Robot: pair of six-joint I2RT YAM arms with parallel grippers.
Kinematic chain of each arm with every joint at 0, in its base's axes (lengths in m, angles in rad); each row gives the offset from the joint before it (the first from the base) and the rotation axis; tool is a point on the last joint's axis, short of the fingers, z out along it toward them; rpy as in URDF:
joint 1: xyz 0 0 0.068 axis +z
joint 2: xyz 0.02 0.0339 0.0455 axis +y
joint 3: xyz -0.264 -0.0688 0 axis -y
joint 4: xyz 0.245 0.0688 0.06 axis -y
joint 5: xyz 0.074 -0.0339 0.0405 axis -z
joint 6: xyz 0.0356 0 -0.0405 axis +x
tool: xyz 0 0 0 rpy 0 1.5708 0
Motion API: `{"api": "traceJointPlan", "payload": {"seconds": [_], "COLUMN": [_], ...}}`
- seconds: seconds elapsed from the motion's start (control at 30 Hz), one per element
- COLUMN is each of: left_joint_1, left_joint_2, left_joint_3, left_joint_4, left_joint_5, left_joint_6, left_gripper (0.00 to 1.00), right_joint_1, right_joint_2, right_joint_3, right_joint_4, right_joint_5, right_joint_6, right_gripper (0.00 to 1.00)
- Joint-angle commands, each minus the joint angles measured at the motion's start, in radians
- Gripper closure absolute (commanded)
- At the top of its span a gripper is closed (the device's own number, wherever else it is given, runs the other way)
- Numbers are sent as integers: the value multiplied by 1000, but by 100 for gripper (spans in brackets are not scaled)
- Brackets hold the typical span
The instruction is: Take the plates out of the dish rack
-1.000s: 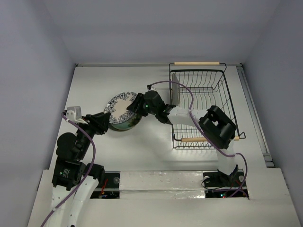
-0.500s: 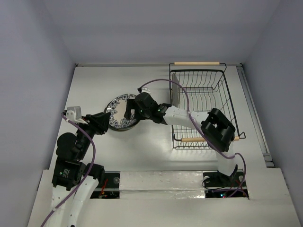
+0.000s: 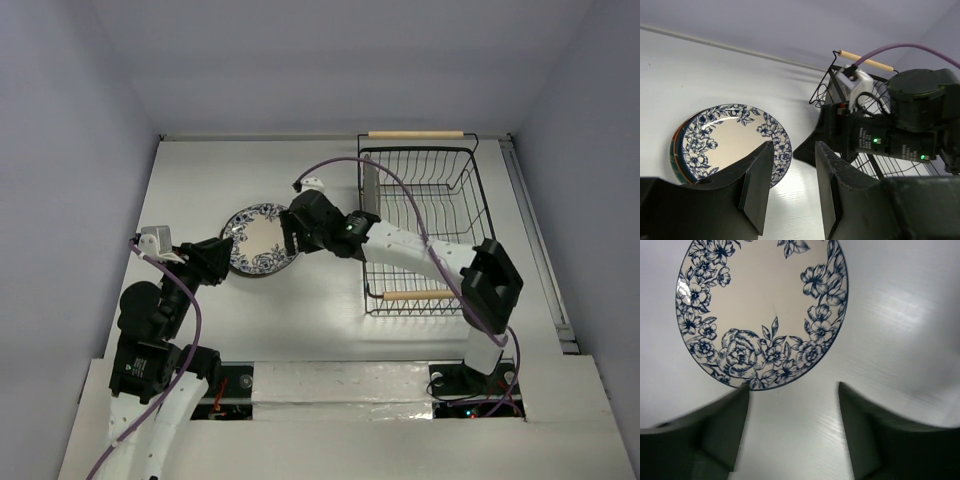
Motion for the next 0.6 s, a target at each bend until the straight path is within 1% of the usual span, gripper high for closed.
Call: {"api": "traceJointPlan", "payload": {"seconds": [0.0, 0.03, 0.07, 0.1, 0.13, 0.17, 0.27, 0.3, 0.33, 0.37, 0.43, 0.5, 0.57], "left_joint_1": [4, 4, 4, 4, 4, 4, 4, 4, 4, 4, 4, 4, 4], "left_joint_2": [-4, -3, -1, -3, -1, -1, 0, -1, 0, 0, 4, 8, 8], "left_joint_3": [-1, -1, -1, -1, -1, -1, -1, -1, -1, -3, -3, -3, -3], "left_joint_4": [44, 45, 45, 45, 45, 45, 45, 45, 45, 45, 47, 48, 48], "left_joint_5": [3, 3, 2, 3, 5, 6, 5, 5, 5, 6, 8, 9, 9], "left_joint_6": [-5, -5, -7, -7, -5, -7, -4, -5, -5, -7, -5, -4, -5], "left_gripper": [64, 64, 64, 64, 64, 64, 64, 64, 64, 64, 64, 64, 64], "right_joint_1": [6, 6, 6, 6, -17, -31, -103, -120, -137, -176, -209, -252, -273], "right_joint_2": [-110, -164, -190, -212, -231, -267, -290, -295, -288, -281, -253, -229, -193], "right_joint_3": [36, 34, 38, 46, 54, 58, 92, 112, 124, 137, 169, 190, 213], "right_joint_4": [-35, -41, -50, -59, -78, -86, -147, -164, -197, -217, -239, -244, -221], "right_joint_5": [92, 126, 160, 228, 261, 310, 364, 422, 453, 471, 481, 450, 435], "right_joint_6": [-56, -61, -67, -82, -91, -102, -137, -150, -156, -163, -194, -222, -237], "right_gripper": [44, 66, 92, 98, 100, 100, 100, 94, 79, 50, 27, 13, 13]}}
